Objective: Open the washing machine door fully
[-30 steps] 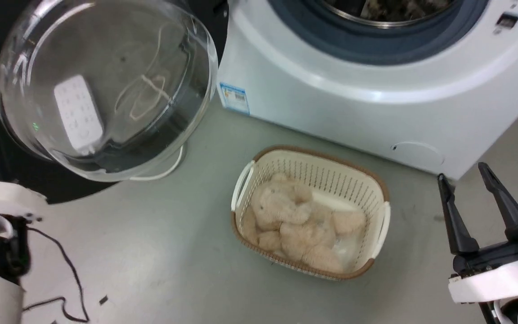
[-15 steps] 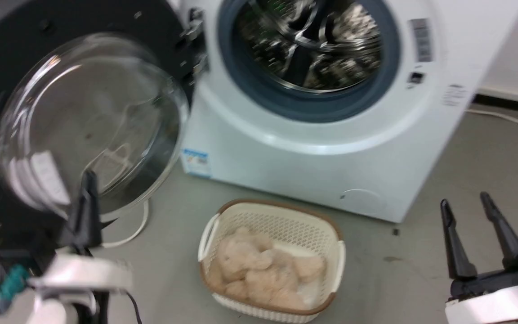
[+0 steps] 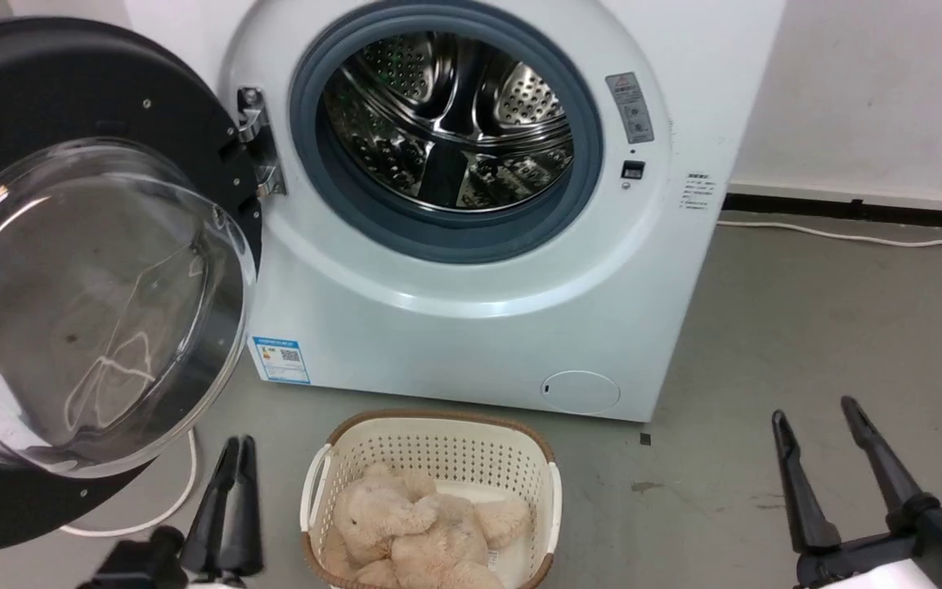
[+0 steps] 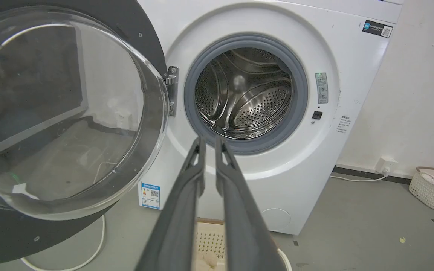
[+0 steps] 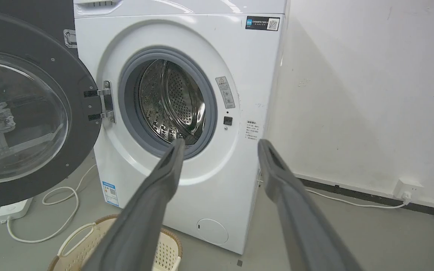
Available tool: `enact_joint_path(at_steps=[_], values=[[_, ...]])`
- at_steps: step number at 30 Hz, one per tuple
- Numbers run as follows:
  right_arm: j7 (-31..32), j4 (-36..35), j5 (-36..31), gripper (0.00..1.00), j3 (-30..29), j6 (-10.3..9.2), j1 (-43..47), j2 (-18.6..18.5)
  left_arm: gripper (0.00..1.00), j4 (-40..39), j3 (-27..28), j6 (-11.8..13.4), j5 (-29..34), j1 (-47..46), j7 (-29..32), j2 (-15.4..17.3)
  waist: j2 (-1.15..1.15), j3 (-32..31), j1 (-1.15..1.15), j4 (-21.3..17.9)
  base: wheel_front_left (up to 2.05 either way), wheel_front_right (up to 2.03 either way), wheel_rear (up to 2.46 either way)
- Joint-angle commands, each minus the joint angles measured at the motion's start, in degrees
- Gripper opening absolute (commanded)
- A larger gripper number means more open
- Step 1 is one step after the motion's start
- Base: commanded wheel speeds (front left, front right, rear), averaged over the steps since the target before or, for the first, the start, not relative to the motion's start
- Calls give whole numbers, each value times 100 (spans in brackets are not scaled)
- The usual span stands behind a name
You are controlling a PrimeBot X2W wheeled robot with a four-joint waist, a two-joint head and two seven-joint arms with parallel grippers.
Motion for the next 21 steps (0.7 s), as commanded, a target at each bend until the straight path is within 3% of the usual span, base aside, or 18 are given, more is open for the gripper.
enact_joint_path(at_steps=[1, 21], values=[[-30, 12, -21, 100, 13, -5, 83, 32, 100, -12, -21, 40, 46, 86, -30, -34, 0, -12, 1, -16, 0, 0, 0], [4, 237, 59, 100, 106, -5, 113, 67, 100, 217, -284, 34, 342, 134, -30, -139, 0, 19, 1, -59, 0, 0, 0]])
